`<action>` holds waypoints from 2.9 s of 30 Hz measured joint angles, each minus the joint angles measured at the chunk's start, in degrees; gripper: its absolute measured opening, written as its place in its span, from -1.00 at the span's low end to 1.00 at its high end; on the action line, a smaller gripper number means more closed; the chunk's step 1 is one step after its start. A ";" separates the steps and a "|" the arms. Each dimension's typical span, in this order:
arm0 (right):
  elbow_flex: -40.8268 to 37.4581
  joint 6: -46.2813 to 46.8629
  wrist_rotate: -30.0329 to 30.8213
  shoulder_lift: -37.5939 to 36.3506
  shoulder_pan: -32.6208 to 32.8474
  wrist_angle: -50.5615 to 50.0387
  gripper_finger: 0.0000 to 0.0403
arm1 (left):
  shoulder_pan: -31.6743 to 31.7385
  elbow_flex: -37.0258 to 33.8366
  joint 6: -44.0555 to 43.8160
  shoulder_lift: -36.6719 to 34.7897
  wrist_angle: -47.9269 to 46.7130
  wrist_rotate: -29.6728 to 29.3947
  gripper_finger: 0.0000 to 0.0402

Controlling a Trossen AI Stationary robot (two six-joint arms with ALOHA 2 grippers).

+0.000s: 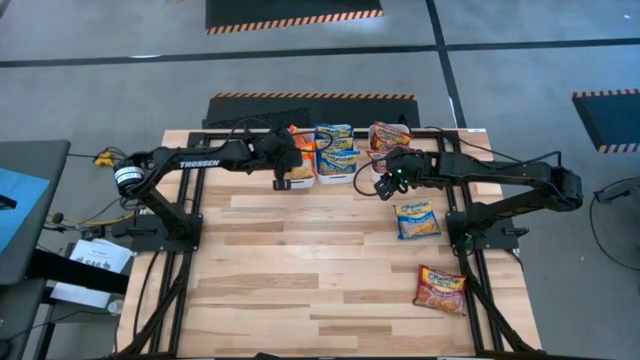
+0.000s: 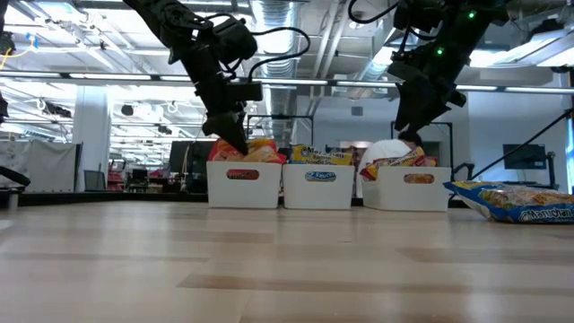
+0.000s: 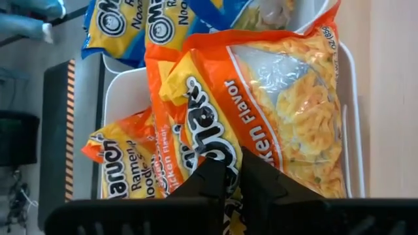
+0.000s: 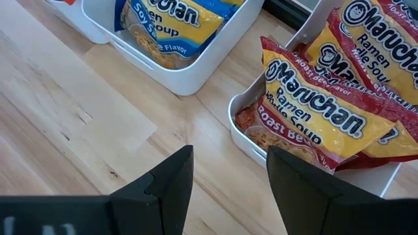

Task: Sort Maruchan noodles
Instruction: Put the orange noodle pack into the left white bin

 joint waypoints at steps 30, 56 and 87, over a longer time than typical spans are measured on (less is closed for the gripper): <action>0.00 0.01 -0.11 0.00 0.04 -0.36 0.09 | -1.09 10.35 -11.28 -0.13 -10.36 -0.12 -0.35; 0.00 0.01 -0.15 0.00 0.07 -0.66 0.09 | -1.39 12.31 -15.55 9.59 -9.76 22.10 -0.35; 0.00 0.11 -0.13 -0.01 0.76 -0.23 0.09 | 3.56 12.81 -18.06 15.50 -10.49 35.78 -0.35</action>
